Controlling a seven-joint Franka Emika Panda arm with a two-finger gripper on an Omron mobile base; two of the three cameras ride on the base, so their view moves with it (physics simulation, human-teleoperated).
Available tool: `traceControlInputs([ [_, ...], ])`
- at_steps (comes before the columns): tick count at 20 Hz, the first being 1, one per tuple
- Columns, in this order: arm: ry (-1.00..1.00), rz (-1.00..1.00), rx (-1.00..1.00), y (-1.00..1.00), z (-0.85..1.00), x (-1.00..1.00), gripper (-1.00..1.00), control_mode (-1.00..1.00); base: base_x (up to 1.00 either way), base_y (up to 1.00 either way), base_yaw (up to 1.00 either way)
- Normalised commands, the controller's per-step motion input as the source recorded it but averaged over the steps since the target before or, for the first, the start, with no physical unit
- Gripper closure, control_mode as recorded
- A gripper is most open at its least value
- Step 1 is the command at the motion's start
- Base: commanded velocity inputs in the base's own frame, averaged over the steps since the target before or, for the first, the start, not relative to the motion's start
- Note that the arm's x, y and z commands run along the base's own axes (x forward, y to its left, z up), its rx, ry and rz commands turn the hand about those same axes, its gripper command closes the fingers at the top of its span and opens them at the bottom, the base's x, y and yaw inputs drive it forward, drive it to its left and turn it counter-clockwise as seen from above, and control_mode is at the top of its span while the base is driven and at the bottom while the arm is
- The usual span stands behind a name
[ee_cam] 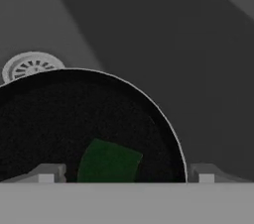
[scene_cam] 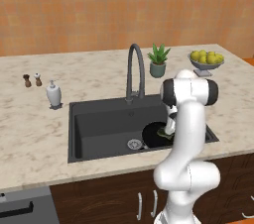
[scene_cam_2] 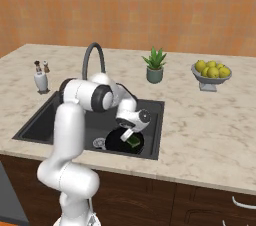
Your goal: Pick the pan and sponge and place them into the sink. Then turn on the water.
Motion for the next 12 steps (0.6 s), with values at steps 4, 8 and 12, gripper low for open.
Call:
traceControlInputs([
  [4,-0.27,0.0,0.0,0.03,1.0,-0.73,-1.0,-1.0,0.0,0.0,0.0],
  [8,-0.19,0.0,0.0,0.05,1.0,-0.74,-1.0,-1.0,0.0,0.0,0.0],
  [12,-0.04,0.0,0.0,-0.01,1.0,-0.21,-1.0,-1.0,0.0,0.0,0.0],
])
